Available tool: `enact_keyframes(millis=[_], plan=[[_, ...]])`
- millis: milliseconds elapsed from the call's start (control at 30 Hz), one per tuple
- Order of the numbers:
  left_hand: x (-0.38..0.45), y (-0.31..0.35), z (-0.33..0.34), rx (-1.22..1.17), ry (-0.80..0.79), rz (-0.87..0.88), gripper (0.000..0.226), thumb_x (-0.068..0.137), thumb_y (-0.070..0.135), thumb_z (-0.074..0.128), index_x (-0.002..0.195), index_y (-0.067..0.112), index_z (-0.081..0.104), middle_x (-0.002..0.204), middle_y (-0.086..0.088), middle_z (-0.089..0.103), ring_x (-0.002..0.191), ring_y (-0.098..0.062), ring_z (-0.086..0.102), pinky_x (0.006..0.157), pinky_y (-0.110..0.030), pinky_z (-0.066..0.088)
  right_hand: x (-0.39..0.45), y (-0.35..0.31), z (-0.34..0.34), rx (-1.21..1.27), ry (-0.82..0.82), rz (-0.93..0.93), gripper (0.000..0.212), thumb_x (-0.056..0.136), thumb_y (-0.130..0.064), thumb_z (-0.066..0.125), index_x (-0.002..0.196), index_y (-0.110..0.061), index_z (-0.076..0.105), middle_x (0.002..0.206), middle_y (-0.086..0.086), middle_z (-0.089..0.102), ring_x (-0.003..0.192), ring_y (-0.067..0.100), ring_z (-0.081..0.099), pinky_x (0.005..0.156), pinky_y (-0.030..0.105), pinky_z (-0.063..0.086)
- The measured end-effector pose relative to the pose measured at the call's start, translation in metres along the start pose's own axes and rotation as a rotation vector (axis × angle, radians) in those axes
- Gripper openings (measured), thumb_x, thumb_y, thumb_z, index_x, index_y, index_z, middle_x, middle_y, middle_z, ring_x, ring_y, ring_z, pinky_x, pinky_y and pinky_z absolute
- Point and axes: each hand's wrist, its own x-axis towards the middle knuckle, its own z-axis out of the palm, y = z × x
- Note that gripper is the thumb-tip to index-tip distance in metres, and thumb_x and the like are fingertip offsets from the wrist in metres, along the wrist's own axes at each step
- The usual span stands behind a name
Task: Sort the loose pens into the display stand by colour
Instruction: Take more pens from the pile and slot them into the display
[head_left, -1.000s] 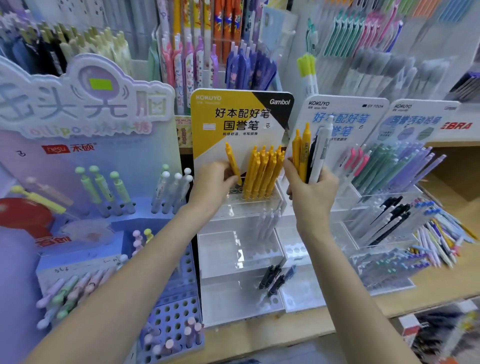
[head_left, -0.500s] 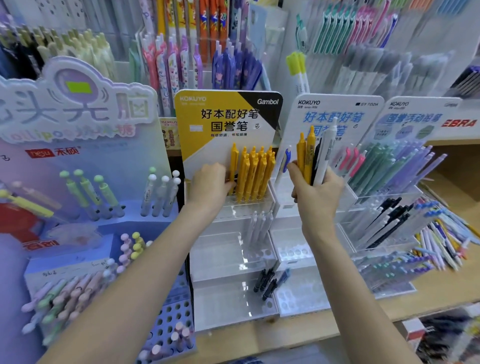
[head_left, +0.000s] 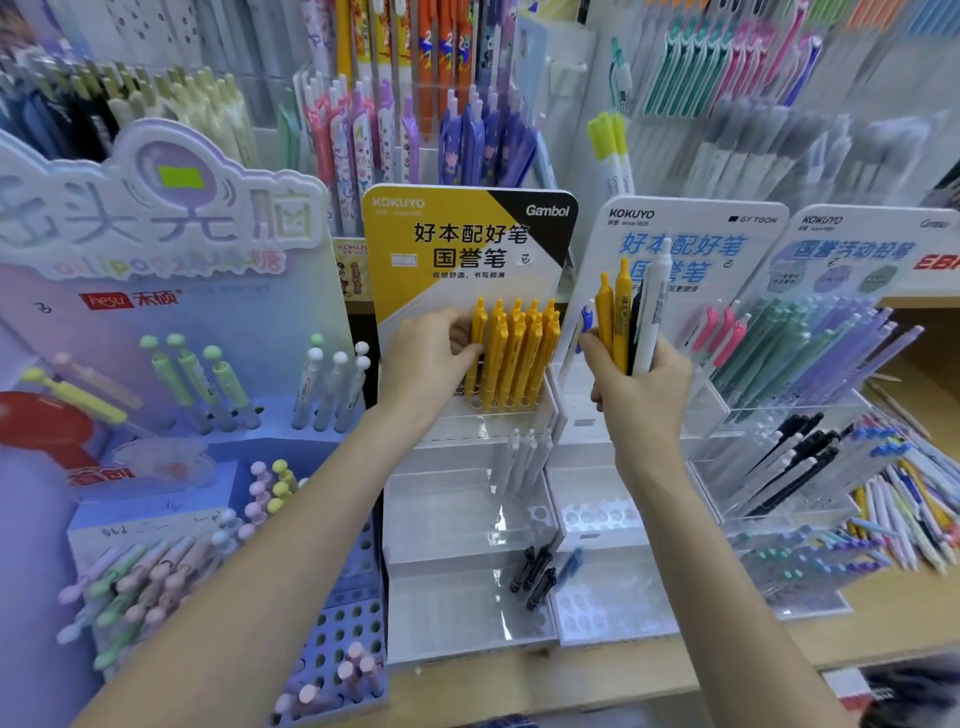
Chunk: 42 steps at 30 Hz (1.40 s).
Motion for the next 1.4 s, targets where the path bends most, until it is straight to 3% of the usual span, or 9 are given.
enact_keyframes(millis=[267, 367, 633, 700, 800, 933, 1067, 1167, 1400], plan=[[-0.006, 0.004, 0.004, 0.002, 0.025, -0.030, 0.019, 0.084, 0.023, 0.066, 0.101, 0.014, 0.068, 0.090, 0.000, 0.069, 0.082, -0.016, 0.064, 0.073, -0.033, 0.053, -0.003, 0.000, -0.004, -0.009, -0.020, 0.036, 0.024, 0.082, -0.012, 0.069, 0.066, -0.012, 0.053, 0.056, 0.009, 0.048, 0.049, 0.019, 0.045, 0.042, 0.023, 0.042], [-0.001, 0.003, 0.001, -0.063, -0.009, -0.049, 0.018, 0.085, 0.016, 0.066, 0.101, 0.010, 0.070, 0.092, -0.006, 0.071, 0.086, -0.018, 0.065, 0.079, -0.033, 0.052, -0.005, -0.006, -0.004, 0.056, -0.101, 0.062, 0.018, 0.085, -0.015, 0.066, 0.076, -0.001, 0.060, 0.050, -0.008, 0.055, 0.040, 0.010, 0.044, 0.040, 0.022, 0.039], [0.000, 0.003, -0.008, 0.044, -0.141, -0.040, 0.020, 0.086, 0.015, 0.065, 0.102, 0.005, 0.069, 0.096, -0.009, 0.070, 0.090, -0.022, 0.065, 0.081, -0.035, 0.051, -0.015, -0.010, -0.002, 0.160, -0.363, 0.215, 0.020, 0.092, -0.019, 0.057, 0.076, -0.007, 0.050, 0.059, 0.002, 0.052, 0.042, 0.011, 0.042, 0.041, 0.024, 0.036], [-0.006, 0.003, -0.018, 0.058, -0.033, -0.033, 0.024, 0.085, 0.019, 0.067, 0.105, 0.006, 0.069, 0.094, -0.005, 0.070, 0.087, -0.018, 0.065, 0.081, -0.032, 0.052, -0.017, -0.010, -0.004, 0.107, -0.430, 0.191, 0.020, 0.090, -0.016, 0.059, 0.075, -0.006, 0.050, 0.055, -0.001, 0.054, 0.041, 0.010, 0.042, 0.040, 0.022, 0.036], [-0.020, 0.020, -0.035, -0.269, 0.094, 0.027, 0.010, 0.084, 0.021, 0.067, 0.092, 0.016, 0.072, 0.081, 0.007, 0.069, 0.075, -0.004, 0.063, 0.073, -0.016, 0.051, -0.021, -0.010, 0.000, 0.032, -0.530, 0.166, 0.020, 0.089, -0.011, 0.060, 0.072, -0.004, 0.052, 0.048, -0.003, 0.055, 0.038, 0.009, 0.040, 0.038, 0.020, 0.036], [-0.027, 0.031, -0.039, -0.605, -0.205, -0.113, 0.012, 0.081, 0.008, 0.068, 0.081, 0.020, 0.069, 0.072, 0.009, 0.068, 0.068, 0.001, 0.064, 0.066, -0.014, 0.052, -0.027, -0.014, 0.010, 0.036, -0.598, 0.127, 0.016, 0.090, -0.011, 0.058, 0.075, -0.010, 0.054, 0.056, 0.001, 0.061, 0.041, 0.012, 0.043, 0.040, 0.024, 0.038], [-0.024, 0.019, -0.052, -0.672, -0.163, -0.179, 0.010, 0.078, 0.005, 0.070, 0.075, 0.015, 0.069, 0.064, 0.007, 0.069, 0.063, -0.006, 0.066, 0.062, -0.016, 0.053, -0.025, -0.011, 0.015, 0.099, -0.450, 0.111, 0.009, 0.091, -0.012, 0.057, 0.082, -0.012, 0.058, 0.065, 0.000, 0.067, 0.054, 0.016, 0.063, 0.052, 0.028, 0.053], [-0.016, 0.014, -0.061, -0.533, -0.033, -0.196, 0.010, 0.076, 0.014, 0.074, 0.069, 0.014, 0.067, 0.062, 0.000, 0.068, 0.056, -0.008, 0.065, 0.059, -0.020, 0.054, -0.017, -0.007, 0.010, -0.078, -0.219, -0.050, 0.013, 0.087, -0.015, 0.064, 0.076, -0.017, 0.057, 0.067, 0.007, 0.064, 0.055, 0.016, 0.056, 0.056, 0.032, 0.049], [-0.008, 0.040, -0.054, -0.348, 0.031, -0.100, 0.016, 0.079, 0.011, 0.068, 0.065, 0.016, 0.063, 0.061, -0.001, 0.067, 0.059, -0.016, 0.067, 0.068, -0.036, 0.058, -0.017, -0.022, 0.042, -0.369, -0.326, -0.228, 0.022, 0.074, -0.018, 0.077, 0.074, -0.021, 0.055, 0.060, -0.014, 0.049, 0.053, 0.003, 0.045, 0.052, 0.013, 0.037]])
